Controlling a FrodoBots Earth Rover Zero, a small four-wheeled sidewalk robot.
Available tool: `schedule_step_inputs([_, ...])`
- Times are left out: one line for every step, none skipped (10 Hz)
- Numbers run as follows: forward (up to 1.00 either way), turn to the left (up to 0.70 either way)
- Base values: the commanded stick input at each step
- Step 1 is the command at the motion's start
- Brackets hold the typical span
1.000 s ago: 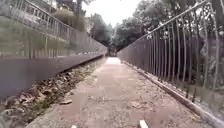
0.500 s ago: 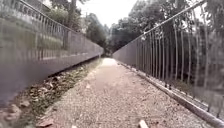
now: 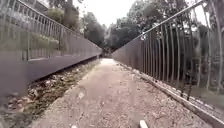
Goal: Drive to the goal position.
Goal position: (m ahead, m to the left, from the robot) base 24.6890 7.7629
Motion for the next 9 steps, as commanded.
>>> schedule_step_inputs([1.0, 0.0])
schedule_step_inputs([1.0, 0.0])
schedule_step_inputs([1.0, 0.0])
schedule_step_inputs([1.0, 0.0])
schedule_step_inputs([1.0, 0.0])
schedule_step_inputs([1.0, 0.0])
schedule_step_inputs([1.0, 0.0])
schedule_step_inputs([1.0, 0.0])
schedule_step_inputs([1.0, 0.0])
